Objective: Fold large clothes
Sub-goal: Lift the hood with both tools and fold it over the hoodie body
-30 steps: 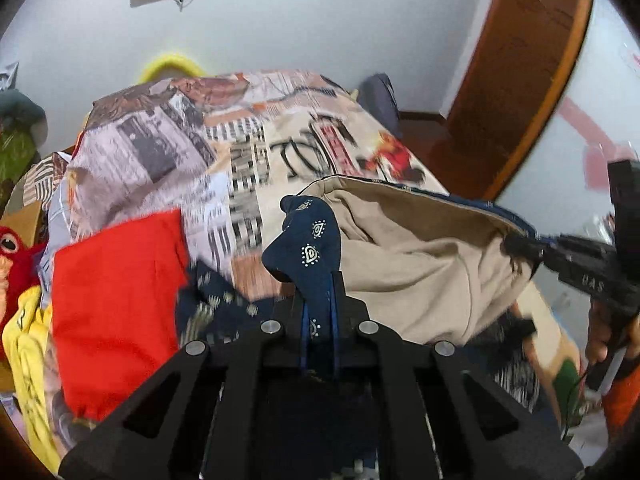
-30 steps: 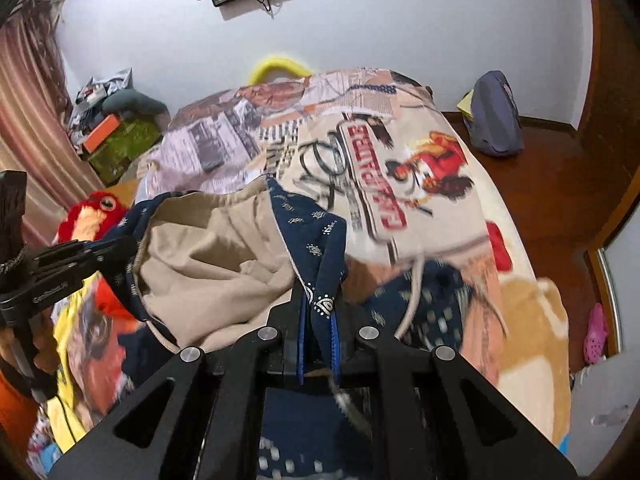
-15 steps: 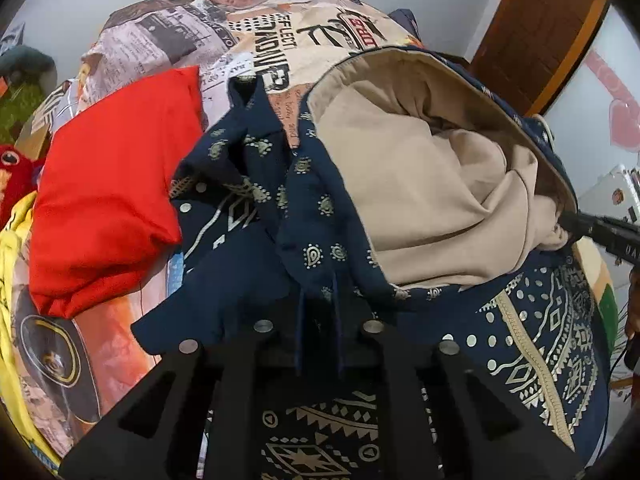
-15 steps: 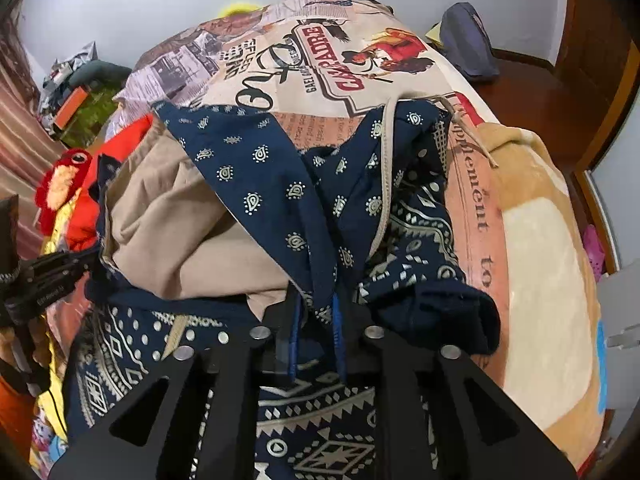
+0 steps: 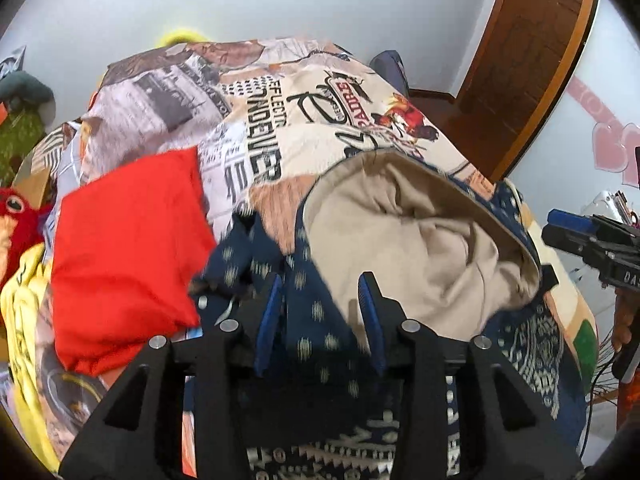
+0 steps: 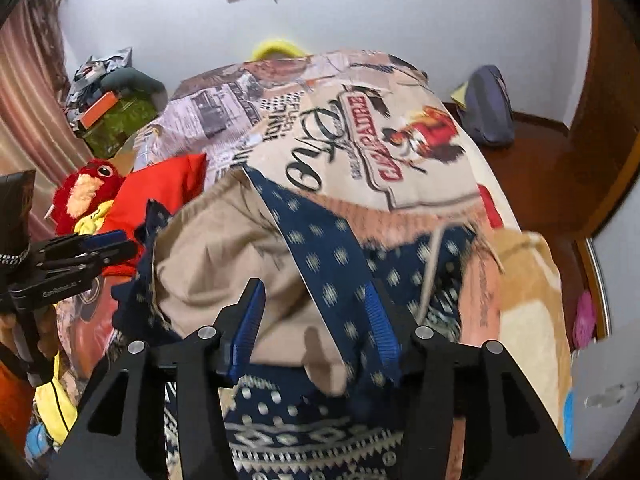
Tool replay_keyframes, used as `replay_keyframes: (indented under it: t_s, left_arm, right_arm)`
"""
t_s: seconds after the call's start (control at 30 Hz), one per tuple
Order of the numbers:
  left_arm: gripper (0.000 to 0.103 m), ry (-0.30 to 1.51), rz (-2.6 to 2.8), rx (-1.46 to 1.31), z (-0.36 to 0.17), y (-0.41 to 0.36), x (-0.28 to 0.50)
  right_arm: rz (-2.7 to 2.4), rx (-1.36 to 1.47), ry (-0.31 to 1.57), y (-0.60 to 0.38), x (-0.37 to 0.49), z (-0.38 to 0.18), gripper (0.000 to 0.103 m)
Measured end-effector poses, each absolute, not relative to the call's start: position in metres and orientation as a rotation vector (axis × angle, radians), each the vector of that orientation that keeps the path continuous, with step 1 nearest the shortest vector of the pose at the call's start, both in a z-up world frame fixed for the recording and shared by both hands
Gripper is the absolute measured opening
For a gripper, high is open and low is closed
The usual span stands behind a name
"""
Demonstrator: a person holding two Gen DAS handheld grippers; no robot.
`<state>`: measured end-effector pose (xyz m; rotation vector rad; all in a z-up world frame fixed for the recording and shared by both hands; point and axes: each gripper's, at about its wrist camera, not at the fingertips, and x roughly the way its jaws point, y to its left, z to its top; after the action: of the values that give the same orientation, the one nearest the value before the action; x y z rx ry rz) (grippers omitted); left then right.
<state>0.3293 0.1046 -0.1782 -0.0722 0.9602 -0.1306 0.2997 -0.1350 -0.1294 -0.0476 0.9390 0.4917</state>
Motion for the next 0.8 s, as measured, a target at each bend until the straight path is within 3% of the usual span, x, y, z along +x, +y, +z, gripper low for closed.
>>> replay_keyframes:
  t_s: [0.57,0.6,0.63,0.67,0.7,0.8]
  left_arm:
    - [0.039,1.099,-0.168,-0.157,-0.251,0.111,0.427]
    - [0.034,1.092,-0.17,-0.157,-0.251,0.11,0.427]
    - [0.022,1.08,-0.177,-0.159,-0.249,0.109,0.426]
    - [0.017,1.074,-0.182,-0.159,-0.246,0.108,0.425]
    - [0.01,1.065,-0.183,-0.156,-0.242,0.106,0.423]
    - [0.007,1.018,-0.191,-0.134,-0.223,0.1,0.413]
  right_arm:
    - [0.495,-0.046,1.026,-0.101,0.374,-0.184,0.048]
    - [0.492,-0.032,1.024,-0.102,0.375,-0.184,0.047]
    - [0.493,-0.019,1.016,-0.104,0.375,-0.183,0.038]
    - [0.484,-0.015,1.012,-0.105,0.375,-0.181,0.025]
    - [0.487,-0.013,1.008,-0.106,0.373,-0.178,0.02]
    - [0.502,-0.014,0.991,-0.105,0.369,-0.168,0.01]
